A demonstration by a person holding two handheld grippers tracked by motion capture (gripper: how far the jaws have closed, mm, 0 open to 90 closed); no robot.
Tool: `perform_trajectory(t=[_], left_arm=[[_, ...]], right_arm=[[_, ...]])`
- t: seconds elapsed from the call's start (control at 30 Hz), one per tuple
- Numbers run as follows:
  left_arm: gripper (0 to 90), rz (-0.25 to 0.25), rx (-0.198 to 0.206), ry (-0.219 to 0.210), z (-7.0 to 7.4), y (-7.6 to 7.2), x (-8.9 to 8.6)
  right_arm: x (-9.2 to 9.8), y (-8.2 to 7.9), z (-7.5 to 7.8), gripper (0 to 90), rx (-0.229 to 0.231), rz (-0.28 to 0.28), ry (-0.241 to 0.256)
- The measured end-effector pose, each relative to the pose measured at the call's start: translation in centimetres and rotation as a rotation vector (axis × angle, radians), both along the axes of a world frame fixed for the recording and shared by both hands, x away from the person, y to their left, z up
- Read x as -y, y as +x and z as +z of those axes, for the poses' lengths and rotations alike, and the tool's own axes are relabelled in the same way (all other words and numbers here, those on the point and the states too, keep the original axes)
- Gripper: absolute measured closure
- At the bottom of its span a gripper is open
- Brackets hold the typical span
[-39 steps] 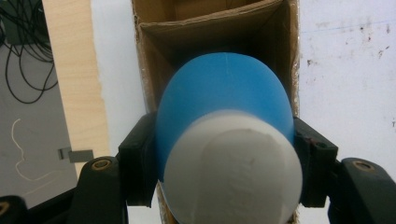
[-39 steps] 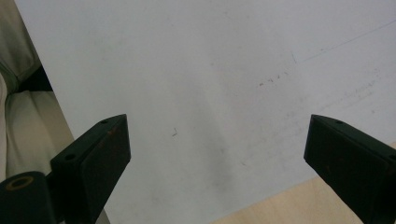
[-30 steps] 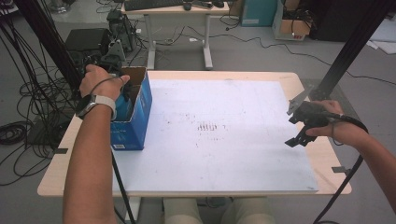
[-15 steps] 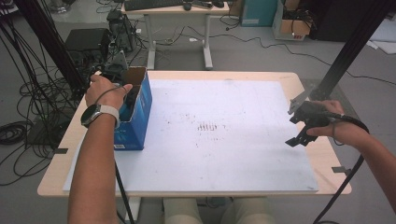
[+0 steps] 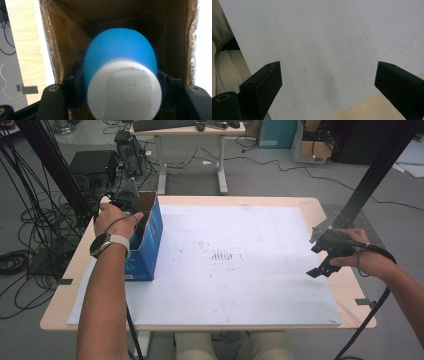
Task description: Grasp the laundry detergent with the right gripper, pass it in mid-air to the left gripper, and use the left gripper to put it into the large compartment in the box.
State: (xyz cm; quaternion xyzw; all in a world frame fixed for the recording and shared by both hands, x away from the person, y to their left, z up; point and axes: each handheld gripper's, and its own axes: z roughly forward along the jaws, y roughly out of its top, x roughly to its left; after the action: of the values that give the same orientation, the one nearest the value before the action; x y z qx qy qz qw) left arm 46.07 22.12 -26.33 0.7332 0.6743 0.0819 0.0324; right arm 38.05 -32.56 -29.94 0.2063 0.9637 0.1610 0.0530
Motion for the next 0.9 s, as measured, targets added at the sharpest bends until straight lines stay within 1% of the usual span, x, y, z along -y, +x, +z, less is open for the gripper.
perform_trajectory(t=[0.07, 0.2, 0.3, 0.4, 0.57, 0.83, 0.9], left_arm=[[37.4, -0.004, -0.007, -0.001, 0.05, 0.04, -0.07], [37.3, -0.001, -0.003, -0.001, 0.02, 0.04, -0.11], [37.3, -0.002, 0.0, 0.001, 0.0, -0.02, -0.12], [37.3, 0.007, -0.006, -0.002, 0.04, -0.03, -0.08], [37.3, 0.003, -0.01, 0.002, 0.08, -0.07, -0.08], [37.3, 0.0, -0.001, 0.005, 0.01, -0.15, -0.09], [37.3, 0.0, -0.004, 0.005, 0.05, -0.14, -0.06]], right_arm=[[0.03, -0.04, -0.04, 7.3, -0.003, -0.005, -0.003], [0.14, -0.02, -0.05, 7.3, -0.005, -0.011, -0.005], [0.12, 0.01, -0.03, 7.2, -0.003, -0.009, -0.003], [0.02, -0.02, -0.05, 7.3, -0.005, -0.007, -0.007], [0.03, -0.08, -0.08, 7.3, -0.004, -0.007, -0.005], [0.18, -0.12, 0.01, 7.3, -0.002, -0.008, -0.007], [0.21, -0.13, 0.0, 7.2, -0.002, -0.008, -0.005]])
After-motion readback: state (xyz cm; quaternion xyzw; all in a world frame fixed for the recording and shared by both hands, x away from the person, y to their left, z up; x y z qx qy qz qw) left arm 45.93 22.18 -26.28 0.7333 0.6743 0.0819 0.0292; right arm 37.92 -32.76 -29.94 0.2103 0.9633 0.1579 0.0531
